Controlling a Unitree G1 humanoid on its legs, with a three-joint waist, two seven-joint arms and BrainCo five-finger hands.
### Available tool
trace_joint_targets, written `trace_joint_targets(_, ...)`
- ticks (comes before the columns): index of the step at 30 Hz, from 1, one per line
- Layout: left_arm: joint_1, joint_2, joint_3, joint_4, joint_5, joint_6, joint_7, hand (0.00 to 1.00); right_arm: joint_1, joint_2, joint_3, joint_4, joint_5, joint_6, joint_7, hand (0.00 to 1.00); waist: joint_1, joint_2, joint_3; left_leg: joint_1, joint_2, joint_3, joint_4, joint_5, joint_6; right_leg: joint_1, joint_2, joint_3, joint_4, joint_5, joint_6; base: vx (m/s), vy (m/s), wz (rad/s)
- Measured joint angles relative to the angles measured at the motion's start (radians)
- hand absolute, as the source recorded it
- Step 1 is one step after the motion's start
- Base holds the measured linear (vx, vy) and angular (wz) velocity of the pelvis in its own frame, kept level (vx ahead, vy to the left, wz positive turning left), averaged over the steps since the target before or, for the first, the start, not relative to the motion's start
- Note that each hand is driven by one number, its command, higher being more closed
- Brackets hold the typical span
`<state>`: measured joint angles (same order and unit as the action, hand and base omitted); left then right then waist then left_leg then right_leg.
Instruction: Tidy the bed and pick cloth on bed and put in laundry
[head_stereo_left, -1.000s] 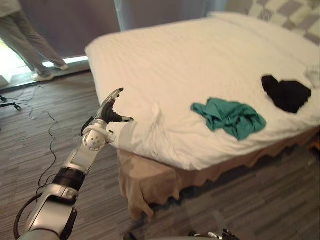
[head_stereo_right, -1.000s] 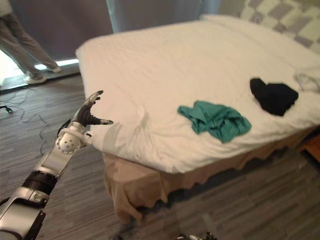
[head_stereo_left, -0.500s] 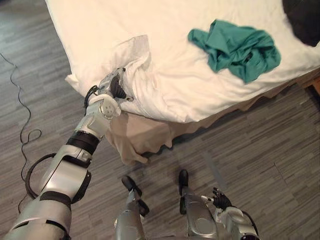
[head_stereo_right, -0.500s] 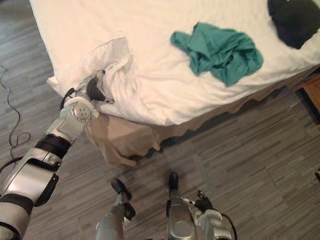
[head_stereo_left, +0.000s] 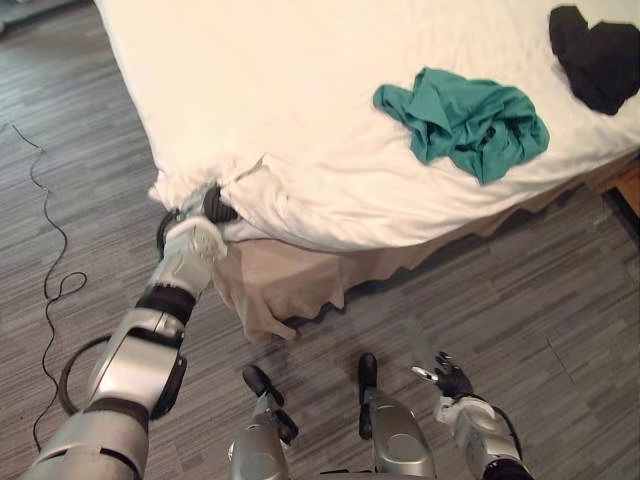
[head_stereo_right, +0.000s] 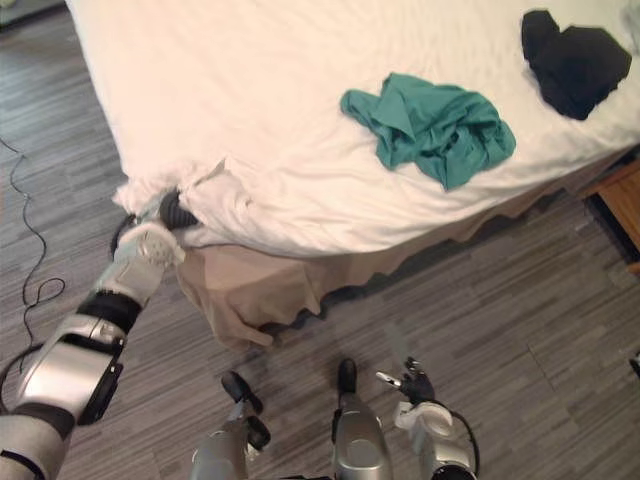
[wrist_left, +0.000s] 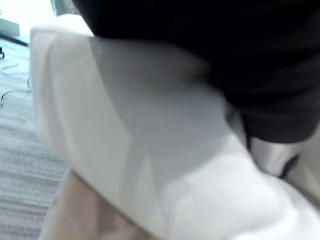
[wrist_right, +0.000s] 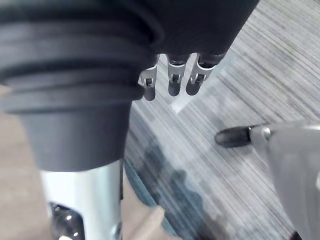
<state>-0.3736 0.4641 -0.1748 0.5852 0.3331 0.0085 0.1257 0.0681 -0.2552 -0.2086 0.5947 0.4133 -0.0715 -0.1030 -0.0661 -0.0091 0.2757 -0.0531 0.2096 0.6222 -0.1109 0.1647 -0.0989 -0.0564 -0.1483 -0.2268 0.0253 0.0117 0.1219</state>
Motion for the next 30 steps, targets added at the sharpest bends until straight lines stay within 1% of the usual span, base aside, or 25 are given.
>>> trace_joint_targets(1, 0.114, -0.034, 0.019, -0.057, -0.010, -0.011, 0.000, 0.00, 0.020, -0.009, -0.043, -0.064, -0.002, 0.001, -0.029, 0.00, 0.008, -0.003, -0.010, 0.032, -0.006, -0.009, 0.000, 0.000, -0.004, 0.040, -0.006, -0.017, 0.001, -0.012, 0.009, 0.17, 0.003, 0.28)
trace_joint_targets(3, 0.267, -0.081, 0.058, -0.092, -0.034, -0.022, 0.004, 0.00, 0.045, -0.018, -0.098, -0.131, -0.015, 0.002, -0.071, 0.00, 0.018, -0.005, -0.056, 0.055, -0.014, -0.031, 0.000, -0.011, -0.013, 0.076, -0.009, -0.033, 0.002, -0.038, 0.006, 0.14, -0.017, 0.37)
trace_joint_targets(4, 0.424, -0.117, 0.133, -0.084, -0.058, -0.023, 0.010, 0.00, 0.055, -0.028, -0.153, -0.192, -0.023, 0.004, -0.115, 0.00, 0.026, -0.003, -0.122, 0.057, -0.021, -0.057, 0.000, -0.019, -0.020, 0.093, -0.008, -0.044, 0.002, -0.062, 0.002, 0.15, -0.033, 0.36)
trace_joint_targets(5, 0.461, -0.125, 0.159, -0.068, -0.060, -0.022, 0.018, 0.00, 0.052, -0.030, -0.168, -0.200, -0.025, 0.007, -0.127, 0.00, 0.030, -0.003, -0.136, 0.058, -0.021, -0.060, 0.000, -0.020, -0.021, 0.096, -0.008, -0.049, 0.004, -0.068, 0.002, 0.14, -0.041, 0.36)
trace_joint_targets(6, 0.550, -0.150, 0.228, 0.004, -0.065, -0.014, 0.047, 0.00, 0.038, -0.043, -0.213, -0.223, -0.054, 0.026, -0.165, 0.00, 0.053, 0.001, -0.167, 0.063, -0.019, -0.070, 0.000, -0.023, -0.026, 0.100, -0.006, -0.063, 0.005, -0.079, -0.003, 0.12, -0.046, 0.22)
trace_joint_targets(7, 0.598, -0.173, 0.268, 0.058, -0.069, -0.008, 0.064, 0.00, 0.027, -0.065, -0.224, -0.225, -0.065, 0.040, -0.184, 0.00, 0.068, 0.005, -0.172, 0.073, -0.022, -0.087, 0.000, -0.025, -0.028, 0.118, -0.006, -0.069, 0.004, -0.085, -0.002, 0.07, -0.039, 0.28)
trace_joint_targets(8, 0.631, -0.189, 0.297, 0.107, -0.072, -0.004, 0.089, 0.00, 0.011, -0.079, -0.223, -0.226, -0.070, 0.051, -0.189, 1.00, 0.070, 0.009, -0.174, 0.079, -0.025, -0.096, 0.000, -0.026, -0.029, 0.130, -0.008, -0.077, 0.004, -0.091, -0.001, 0.05, -0.024, 0.26)
trace_joint_targets(9, 0.652, -0.203, 0.317, 0.142, -0.075, -0.001, 0.102, 0.00, -0.002, -0.085, -0.222, -0.229, -0.076, 0.057, -0.191, 1.00, 0.073, 0.011, -0.178, 0.081, -0.026, -0.106, 0.000, -0.028, -0.029, 0.136, -0.009, -0.081, 0.005, -0.094, 0.000, 0.02, -0.007, 0.25)
trace_joint_targets(11, 0.706, -0.255, 0.374, 0.255, -0.125, 0.009, 0.142, 0.00, -0.065, -0.093, -0.212, -0.253, -0.105, 0.075, -0.183, 1.00, 0.082, 0.015, -0.186, 0.087, -0.030, -0.119, 0.000, -0.034, -0.029, 0.149, -0.012, -0.093, 0.004, -0.103, 0.000, 0.01, -0.003, 0.16)
trace_joint_targets(12, 0.713, -0.268, 0.384, 0.281, -0.139, 0.011, 0.150, 0.00, -0.077, -0.094, -0.204, -0.270, -0.115, 0.077, -0.176, 1.00, 0.084, 0.015, -0.187, 0.087, -0.031, -0.123, 0.000, -0.034, -0.029, 0.149, -0.013, -0.095, 0.004, -0.105, 0.001, 0.00, -0.001, 0.13)
trace_joint_targets(13, 0.725, -0.296, 0.407, 0.342, -0.165, 0.018, 0.162, 0.00, -0.100, -0.107, -0.159, -0.312, -0.143, 0.080, -0.155, 1.00, 0.087, 0.013, -0.190, 0.083, -0.033, -0.137, 0.000, -0.036, -0.029, 0.149, -0.014, -0.101, 0.004, -0.111, 0.000, 0.01, -0.001, 0.12)
trace_joint_targets(14, 0.731, -0.304, 0.417, 0.364, -0.180, 0.022, 0.164, 0.00, -0.110, -0.113, -0.136, -0.326, -0.153, 0.080, -0.142, 1.00, 0.090, 0.008, -0.194, 0.078, -0.034, -0.142, 0.000, -0.036, -0.028, 0.147, -0.014, -0.104, 0.004, -0.113, -0.001, 0.02, -0.004, 0.19)
trace_joint_targets(15, 0.738, -0.314, 0.437, 0.395, -0.210, 0.038, 0.165, 0.00, -0.130, -0.126, -0.088, -0.357, -0.181, 0.080, -0.106, 1.00, 0.092, 0.005, -0.209, 0.066, -0.036, -0.153, 0.000, -0.039, -0.025, 0.142, -0.015, -0.112, 0.004, -0.116, -0.002, 0.03, -0.005, 0.15)
trace_joint_targets(16, 0.740, -0.318, 0.450, 0.403, -0.222, 0.046, 0.166, 0.00, -0.144, -0.135, -0.057, -0.370, -0.183, 0.080, -0.084, 1.00, 0.092, 0.000, -0.212, 0.062, -0.037, -0.159, 0.000, -0.039, -0.024, 0.140, -0.015, -0.115, 0.004, -0.116, -0.001, 0.05, -0.005, 0.20)
trace_joint_targets(17, 0.740, -0.320, 0.471, 0.410, -0.235, 0.056, 0.167, 0.00, -0.175, -0.151, -0.004, -0.392, -0.191, 0.080, -0.044, 1.00, 0.092, -0.010, -0.220, 0.053, -0.039, -0.169, 0.000, -0.040, -0.024, 0.137, -0.017, -0.123, 0.004, -0.117, 0.002, 0.06, -0.002, 0.14)
trace_joint_targets(18, 0.739, -0.319, 0.494, 0.410, -0.241, 0.068, 0.169, 0.00, -0.220, -0.163, 0.046, -0.395, -0.213, 0.079, 0.013, 1.00, 0.093, -0.018, -0.222, 0.052, -0.042, -0.173, 0.000, -0.040, -0.024, 0.137, -0.018, -0.123, 0.005, -0.117, 0.004, 0.06, 0.002, 0.10)
trace_joint_targets(20, 0.736, -0.318, 0.518, 0.410, -0.253, 0.070, 0.170, 0.00, -0.275, -0.183, 0.117, -0.405, -0.217, 0.079, 0.077, 1.00, 0.101, -0.027, -0.228, 0.052, -0.049, -0.177, 0.001, -0.040, -0.024, 0.138, -0.024, -0.124, 0.006, -0.117, 0.005, 0.06, 0.011, 0.05)
trace_joint_targets(21, 0.733, -0.318, 0.535, 0.410, -0.256, 0.069, 0.170, 0.00, -0.322, -0.187, 0.166, -0.414, -0.216, 0.079, 0.131, 1.00, 0.104, -0.030, -0.229, 0.052, -0.056, -0.184, 0.005, -0.041, -0.023, 0.143, -0.028, -0.126, 0.006, -0.114, 0.008, 0.10, 0.024, 0.10)
trace_joint_targets(23, 0.715, -0.318, 0.551, 0.408, -0.256, 0.064, 0.174, 0.00, -0.421, -0.187, 0.269, -0.411, -0.204, 0.079, 0.212, 1.00, 0.108, -0.032, -0.230, 0.052, -0.067, -0.204, 0.006, -0.041, -0.022, 0.147, -0.038, -0.129, 0.006, -0.114, 0.009, 0.10, 0.025, 0.11)
trace_joint_targets(24, 0.702, -0.317, 0.551, 0.407, -0.256, 0.055, 0.176, 0.00, -0.463, -0.184, 0.315, -0.399, -0.176, 0.079, 0.253, 1.00, 0.116, -0.031, -0.230, 0.052, -0.070, -0.216, 0.006, -0.041, -0.022, 0.149, -0.040, -0.133, 0.006, -0.114, 0.009, 0.06, 0.013, 0.09)
trace_joint_targets(25, 0.695, -0.316, 0.551, 0.405, -0.256, 0.048, 0.176, 0.00, -0.480, -0.182, 0.335, -0.391, -0.167, 0.079, 0.270, 1.00, 0.120, -0.031, -0.229, 0.052, -0.071, -0.224, 0.006, -0.041, -0.022, 0.152, -0.041, -0.137, 0.006, -0.114, 0.009, 0.05, -0.002, 0.22)
trace_joint_targets(26, 0.676, -0.316, 0.548, 0.398, -0.256, 0.030, 0.176, 0.00, -0.519, -0.174, 0.390, -0.364, -0.134, 0.080, 0.314, 1.00, 0.126, -0.032, -0.226, 0.053, -0.072, -0.240, 0.006, -0.041, -0.022, 0.164, -0.040, -0.150, 0.005, -0.114, 0.009, 0.03, -0.009, 0.23)
trace_joint_targets(27, 0.669, -0.317, 0.547, 0.396, -0.256, 0.023, 0.176, 0.00, -0.531, -0.172, 0.409, -0.357, -0.128, 0.080, 0.328, 1.00, 0.129, -0.033, -0.223, 0.053, -0.072, -0.246, 0.006, -0.041, -0.022, 0.167, -0.040, -0.152, 0.005, -0.114, 0.009, 0.02, -0.014, 0.27)
trace_joint_targets(28, 0.657, -0.319, 0.539, 0.392, -0.256, 0.011, 0.176, 0.00, -0.561, -0.150, 0.444, -0.334, -0.127, 0.082, 0.354, 1.00, 0.132, -0.033, -0.216, 0.053, -0.071, -0.254, 0.006, -0.040, -0.022, 0.172, -0.038, -0.161, 0.005, -0.114, 0.009, 0.00, -0.013, 0.13)
trace_joint_targets(30, 0.645, -0.320, 0.499, 0.386, -0.253, -0.008, 0.176, 0.00, -0.601, -0.099, 0.499, -0.316, -0.115, 0.091, 0.381, 1.00, 0.138, -0.029, -0.193, 0.049, -0.071, -0.264, 0.006, -0.036, -0.020, 0.174, -0.038, -0.174, 0.005, -0.114, 0.009, -0.03, -0.013, 0.14)
